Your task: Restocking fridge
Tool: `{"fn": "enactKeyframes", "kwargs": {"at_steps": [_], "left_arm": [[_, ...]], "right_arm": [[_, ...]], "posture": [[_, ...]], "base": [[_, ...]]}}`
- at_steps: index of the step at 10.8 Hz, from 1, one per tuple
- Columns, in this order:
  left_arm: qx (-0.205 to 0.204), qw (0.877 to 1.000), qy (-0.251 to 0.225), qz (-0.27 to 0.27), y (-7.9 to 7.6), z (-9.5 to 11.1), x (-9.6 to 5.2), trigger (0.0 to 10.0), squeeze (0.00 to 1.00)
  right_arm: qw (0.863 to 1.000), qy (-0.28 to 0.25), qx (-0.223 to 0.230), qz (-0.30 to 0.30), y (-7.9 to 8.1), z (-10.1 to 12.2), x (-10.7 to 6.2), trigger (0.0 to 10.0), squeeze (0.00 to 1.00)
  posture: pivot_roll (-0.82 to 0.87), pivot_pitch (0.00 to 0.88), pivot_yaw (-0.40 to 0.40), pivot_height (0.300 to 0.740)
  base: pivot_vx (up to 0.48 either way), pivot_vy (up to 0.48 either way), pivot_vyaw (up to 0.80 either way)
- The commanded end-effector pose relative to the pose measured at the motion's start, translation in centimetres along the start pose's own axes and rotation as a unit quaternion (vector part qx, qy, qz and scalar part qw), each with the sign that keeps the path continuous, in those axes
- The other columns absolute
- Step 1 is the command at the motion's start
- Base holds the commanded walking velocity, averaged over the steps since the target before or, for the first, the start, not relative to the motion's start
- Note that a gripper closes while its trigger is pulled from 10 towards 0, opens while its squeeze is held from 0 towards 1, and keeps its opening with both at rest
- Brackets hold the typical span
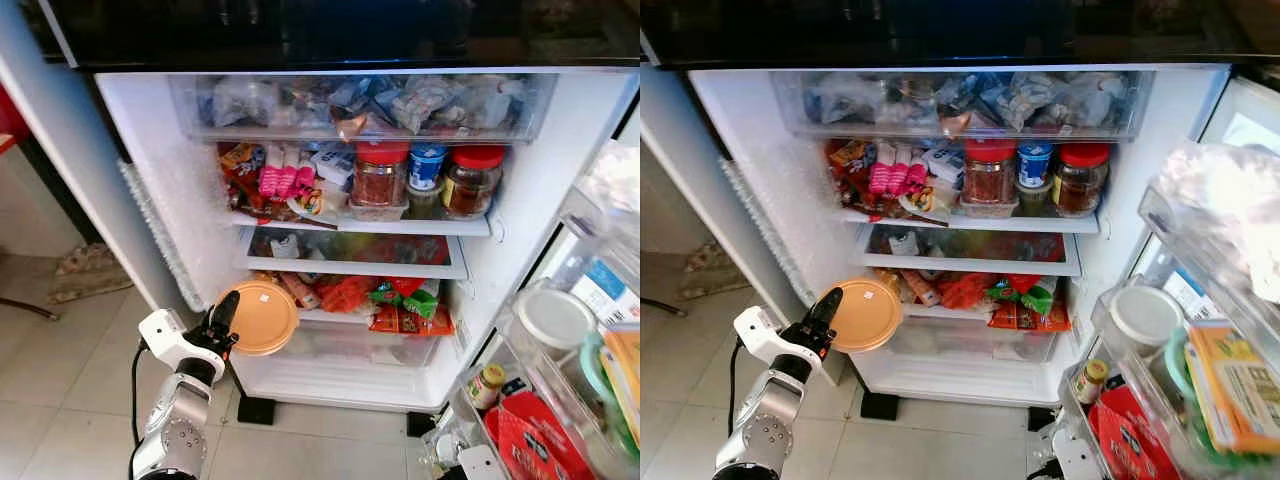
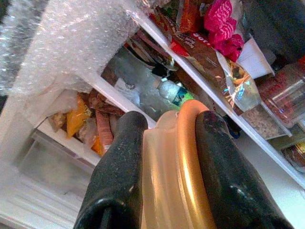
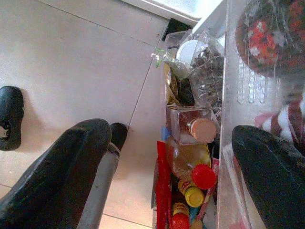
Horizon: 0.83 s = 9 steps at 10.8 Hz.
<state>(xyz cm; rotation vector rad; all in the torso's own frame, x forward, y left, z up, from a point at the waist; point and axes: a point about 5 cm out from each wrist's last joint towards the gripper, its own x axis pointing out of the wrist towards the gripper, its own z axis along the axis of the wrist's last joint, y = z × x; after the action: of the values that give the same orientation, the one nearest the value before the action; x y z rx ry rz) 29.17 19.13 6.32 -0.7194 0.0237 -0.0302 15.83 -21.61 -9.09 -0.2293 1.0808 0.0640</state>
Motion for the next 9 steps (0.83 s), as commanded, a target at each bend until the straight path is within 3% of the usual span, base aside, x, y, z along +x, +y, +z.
{"fn": "enactKeyframes", "kwargs": {"at_steps": [1, 9], "left_arm": [[-0.004, 1.000, 0.004, -0.005, -0.06, 0.08, 0.19, 10.0, 0.00], [-0.002, 1.000, 0.012, -0.013, -0.25, -0.14, 0.39, 10.0, 0.00]], "right_arm": [[1.000, -0.009, 0.001, -0.005, -0.22, 0.65, 0.05, 10.0, 0.00], [1.000, -0.013, 0.009, -0.004, -0.12, 0.68, 0.06, 10.0, 0.00]], "posture": [[-0.05, 0.000, 0.023, 0.740], [-0.06, 0.000, 0.030, 0.740]], "base": [[0.307, 0.000, 0.00], [0.312, 0.000, 0.00]]}}
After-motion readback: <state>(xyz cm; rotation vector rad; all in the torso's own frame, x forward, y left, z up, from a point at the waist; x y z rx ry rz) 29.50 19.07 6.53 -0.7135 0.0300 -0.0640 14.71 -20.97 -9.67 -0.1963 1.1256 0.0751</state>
